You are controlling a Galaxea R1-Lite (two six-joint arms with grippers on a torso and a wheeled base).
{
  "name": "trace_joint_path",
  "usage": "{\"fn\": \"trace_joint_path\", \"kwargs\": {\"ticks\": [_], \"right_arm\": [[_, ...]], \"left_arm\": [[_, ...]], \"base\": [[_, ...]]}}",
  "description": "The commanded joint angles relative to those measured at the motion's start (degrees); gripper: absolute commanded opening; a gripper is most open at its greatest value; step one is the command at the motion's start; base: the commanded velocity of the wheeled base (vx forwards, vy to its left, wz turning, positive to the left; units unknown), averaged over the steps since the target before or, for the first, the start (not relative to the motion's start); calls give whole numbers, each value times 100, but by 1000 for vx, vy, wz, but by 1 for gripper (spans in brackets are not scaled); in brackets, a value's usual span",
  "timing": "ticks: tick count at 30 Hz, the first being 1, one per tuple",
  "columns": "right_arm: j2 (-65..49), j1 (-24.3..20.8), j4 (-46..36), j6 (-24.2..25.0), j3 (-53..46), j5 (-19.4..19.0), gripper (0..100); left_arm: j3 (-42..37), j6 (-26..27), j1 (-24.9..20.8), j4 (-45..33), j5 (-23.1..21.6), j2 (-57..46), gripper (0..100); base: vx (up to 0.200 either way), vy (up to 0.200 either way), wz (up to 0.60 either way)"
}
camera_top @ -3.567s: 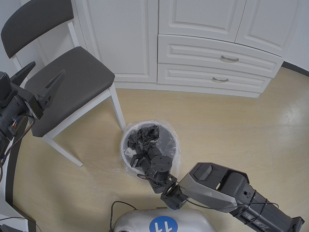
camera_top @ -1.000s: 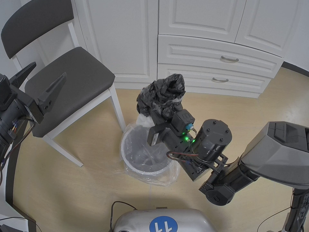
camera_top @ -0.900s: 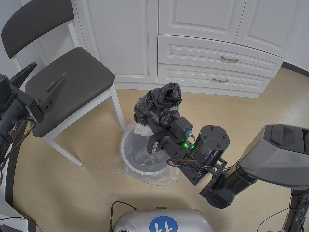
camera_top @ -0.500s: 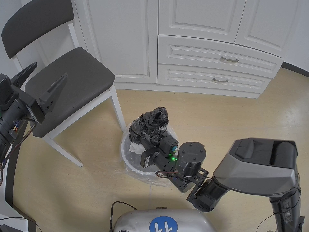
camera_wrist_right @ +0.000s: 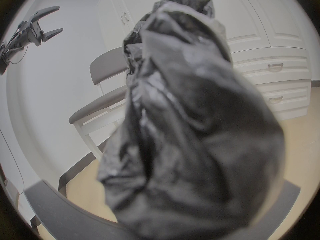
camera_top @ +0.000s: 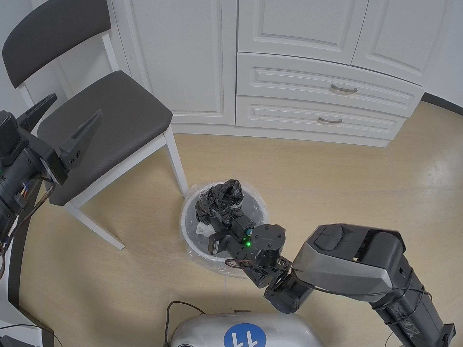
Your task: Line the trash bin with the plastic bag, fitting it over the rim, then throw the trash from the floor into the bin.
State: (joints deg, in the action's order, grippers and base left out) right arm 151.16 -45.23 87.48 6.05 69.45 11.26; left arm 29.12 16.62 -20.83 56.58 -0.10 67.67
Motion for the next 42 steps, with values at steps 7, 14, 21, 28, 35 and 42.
{"fn": "trace_joint_path", "kwargs": {"ticks": [7, 14, 21, 28, 35, 42], "right_arm": [[862, 401, 6, 28, 1062, -1, 0], [1073, 436, 15, 178, 1361, -1, 0], [1099, 374, 6, 389, 1361, 16, 0], [1126, 339, -3, 389, 1326, 25, 0], [1143, 348, -3, 389, 1317, 25, 0], [1117, 348, -12, 380, 1229, 25, 100]], "left_arm": [[-3, 0, 0, 3, 1, 9, 100], [-3, 0, 0, 3, -8, 1, 100], [-12, 0, 0, 3, -8, -26, 100], [-12, 0, 0, 3, -8, -43, 100], [-12, 0, 0, 3, 1, -43, 100], [-12, 0, 0, -6, 1, -52, 100]], "base": [[0, 0, 0], [0, 0, 0], [0, 0, 0], [0, 0, 0], [0, 0, 0], [0, 0, 0]]}}
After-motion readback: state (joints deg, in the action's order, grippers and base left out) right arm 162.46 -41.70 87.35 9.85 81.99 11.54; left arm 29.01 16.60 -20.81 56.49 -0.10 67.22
